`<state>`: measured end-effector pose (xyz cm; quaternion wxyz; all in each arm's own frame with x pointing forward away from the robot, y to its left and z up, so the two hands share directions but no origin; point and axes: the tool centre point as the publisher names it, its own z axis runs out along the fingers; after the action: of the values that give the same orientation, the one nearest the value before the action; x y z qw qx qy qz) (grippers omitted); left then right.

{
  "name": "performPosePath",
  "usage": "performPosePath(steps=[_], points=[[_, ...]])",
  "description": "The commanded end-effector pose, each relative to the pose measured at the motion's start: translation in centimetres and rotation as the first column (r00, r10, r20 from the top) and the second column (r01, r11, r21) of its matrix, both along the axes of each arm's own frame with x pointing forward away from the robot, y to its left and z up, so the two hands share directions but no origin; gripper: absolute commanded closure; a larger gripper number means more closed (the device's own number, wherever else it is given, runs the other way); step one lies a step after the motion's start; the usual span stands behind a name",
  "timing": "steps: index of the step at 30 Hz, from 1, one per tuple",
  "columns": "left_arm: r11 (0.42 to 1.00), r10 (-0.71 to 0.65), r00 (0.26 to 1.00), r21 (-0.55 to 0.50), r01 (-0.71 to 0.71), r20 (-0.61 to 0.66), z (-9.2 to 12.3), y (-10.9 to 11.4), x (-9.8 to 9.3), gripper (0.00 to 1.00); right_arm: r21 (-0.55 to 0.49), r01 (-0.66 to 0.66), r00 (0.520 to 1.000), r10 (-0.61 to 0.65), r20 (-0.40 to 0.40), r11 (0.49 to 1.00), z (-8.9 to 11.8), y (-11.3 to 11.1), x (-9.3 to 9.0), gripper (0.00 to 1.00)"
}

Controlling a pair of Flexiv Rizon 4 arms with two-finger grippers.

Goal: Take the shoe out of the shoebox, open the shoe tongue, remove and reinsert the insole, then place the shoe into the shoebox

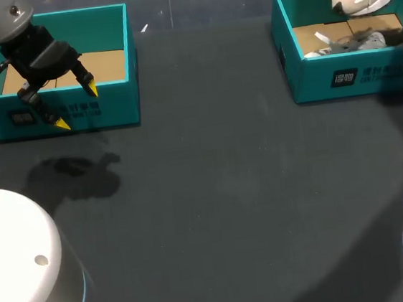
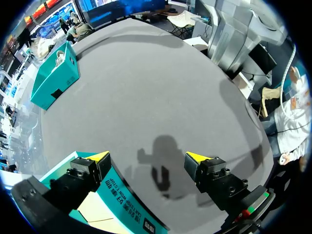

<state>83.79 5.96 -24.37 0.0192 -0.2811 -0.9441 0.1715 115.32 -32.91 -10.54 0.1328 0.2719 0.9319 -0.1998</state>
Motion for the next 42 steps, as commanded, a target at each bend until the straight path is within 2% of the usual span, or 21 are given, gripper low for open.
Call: performPosePath(steps=[1,8,24,26,27,30,42], points=[[1.000,-0.001,1.000,0.002,0.001,0.001,0.0,0.0,0.0,0.00,0.047,0.184,0.983,-0.184,-0.003,0.982,-0.3,-0.7,0.5,1.00],[1.000,-0.001,1.000,0.002,0.001,0.001,0.0,0.0,0.0,0.00,0.075,0.347,0.936,-0.350,0.029,0.935,-1.5,-1.4,-0.4,1.00],[1.000,-0.001,1.000,0.002,0.001,0.001,0.0,0.0,0.0,0.00,0.075,0.347,0.936,-0.350,0.029,0.935,-1.5,-1.4,-0.4,1.00],[1.000,-0.001,1.000,0.002,0.001,0.001,0.0,0.0,0.0,0.00,0.133,0.355,0.927,-0.366,0.076,0.925,-2.2,-1.5,-0.3,1.00],[1.000,-0.001,1.000,0.002,0.001,0.001,0.0,0.0,0.0,0.00,0.108,0.374,0.919,-0.384,0.093,0.921,-2.7,-1.5,-0.3,1.00],[1.000,-0.001,1.000,0.002,0.001,0.001,0.0,0.0,0.0,0.00,0.135,0.396,0.903,-0.412,0.121,0.908,-4.0,-1.5,-0.3,1.00],[1.000,-0.001,1.000,0.002,0.001,0.001,0.0,0.0,0.0,0.00,0.161,0.421,0.886,-0.443,0.135,0.892,-6.7,-1.6,0.0,1.00]])
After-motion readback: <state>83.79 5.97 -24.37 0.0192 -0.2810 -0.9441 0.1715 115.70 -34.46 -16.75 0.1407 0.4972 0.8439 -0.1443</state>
